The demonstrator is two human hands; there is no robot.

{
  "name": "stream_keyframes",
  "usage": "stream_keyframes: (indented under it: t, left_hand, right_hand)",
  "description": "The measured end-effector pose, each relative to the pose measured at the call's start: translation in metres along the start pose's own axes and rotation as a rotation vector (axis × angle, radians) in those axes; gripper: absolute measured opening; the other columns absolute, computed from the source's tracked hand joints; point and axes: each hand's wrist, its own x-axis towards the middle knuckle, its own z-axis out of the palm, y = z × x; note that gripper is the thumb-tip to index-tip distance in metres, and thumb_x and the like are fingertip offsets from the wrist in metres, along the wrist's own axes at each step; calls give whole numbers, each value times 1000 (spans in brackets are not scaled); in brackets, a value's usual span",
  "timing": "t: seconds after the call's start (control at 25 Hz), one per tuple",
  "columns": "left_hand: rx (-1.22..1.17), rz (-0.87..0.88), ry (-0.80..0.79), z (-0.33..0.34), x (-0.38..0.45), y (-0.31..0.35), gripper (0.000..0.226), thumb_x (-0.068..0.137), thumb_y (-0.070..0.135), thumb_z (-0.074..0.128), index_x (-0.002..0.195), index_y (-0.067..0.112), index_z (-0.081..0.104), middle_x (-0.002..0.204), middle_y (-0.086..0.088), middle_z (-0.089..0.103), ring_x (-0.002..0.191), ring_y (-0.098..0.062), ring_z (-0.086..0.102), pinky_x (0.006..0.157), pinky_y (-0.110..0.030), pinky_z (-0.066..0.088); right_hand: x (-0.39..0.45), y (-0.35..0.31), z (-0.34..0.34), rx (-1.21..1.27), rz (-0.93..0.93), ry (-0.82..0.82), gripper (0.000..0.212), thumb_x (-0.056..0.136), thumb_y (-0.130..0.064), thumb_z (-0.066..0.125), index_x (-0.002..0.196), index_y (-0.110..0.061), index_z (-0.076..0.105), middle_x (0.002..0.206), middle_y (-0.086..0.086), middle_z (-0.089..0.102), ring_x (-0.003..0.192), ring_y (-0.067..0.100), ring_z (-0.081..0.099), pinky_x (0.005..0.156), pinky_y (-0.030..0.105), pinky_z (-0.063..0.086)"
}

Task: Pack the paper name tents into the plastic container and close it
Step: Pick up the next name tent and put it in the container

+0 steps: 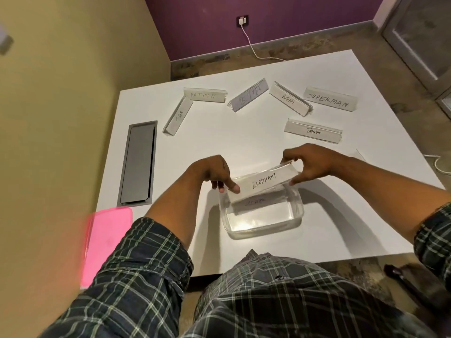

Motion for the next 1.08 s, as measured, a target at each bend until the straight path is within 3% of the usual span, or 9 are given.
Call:
stream_keyframes:
  t: [0.08,0.12,0.2,0.28,0.4,0.6,0.76,0.96,1.08]
  left_hand:
    - [147,-40,-87,16,-1,6,43,57,42,95,77,10,76,72,-7,76,54,-17,61,47,-21,39]
    - [150,-33,-104,25,1,9,45,58,38,96,82,5,77,76,-9,77,59,-19,64,51,-23,47]
    - [101,-2,-109,42,6,12,49,60,23,97,91,-7,75,87,-18,77,69,-25,68,69,-33,61]
    - [171,26,-104,58,9,16,44,60,19,97,92,-5,76,89,-18,77,68,-24,69,78,-36,62]
    - [415,52,-24,82,16,14,36,63,26,93,90,9,77,83,-6,75,67,-18,68,75,-32,60]
    - [709,127,168,118,18,-2,31,78,29,74,107,16,72,108,-6,71,101,-27,67,78,-34,54]
    - [750,158,221,129,21,-11,36,85,29,66,120,20,68,120,-5,68,111,-27,64,87,-36,54]
    - [788,172,223,133,28,-10,36,84,27,69,120,20,68,119,-7,67,109,-28,64,87,-34,52]
    - [790,167,230,133,29,-10,35,83,26,71,117,20,69,118,-7,68,107,-28,66,85,-34,51]
  right_hand:
    - [-7,-5,9,-38,-25,-44,54,61,-59,83,100,-31,58,99,-14,70,88,12,61,78,37,52]
    - [-11,-9,15,-52,-42,-48,53,62,-58,83,100,-31,58,97,-14,69,86,12,61,75,35,51]
    - [-16,-15,28,-85,-76,-61,52,62,-55,83,100,-30,59,94,-14,69,81,11,60,69,30,45]
    - [-20,-20,41,-142,-75,-85,51,62,-52,81,100,-28,58,92,-11,69,80,17,61,65,29,40]
    - [-23,-24,60,-199,-75,-107,47,63,-48,78,99,-27,57,89,-6,69,80,23,63,61,29,34]
    - [-22,-34,81,-290,-61,-153,47,68,-44,76,103,-23,53,98,-2,68,85,28,65,60,29,33]
    - [-13,-45,98,-424,6,-267,55,80,-28,69,128,-18,45,116,6,64,99,32,66,72,34,47]
    - [2,-57,113,-559,-51,-367,30,92,-24,60,121,-16,55,117,8,65,105,31,66,77,36,49]
    - [5,-55,117,-589,-64,-387,31,95,-23,56,125,-12,53,118,13,64,105,33,65,75,36,45]
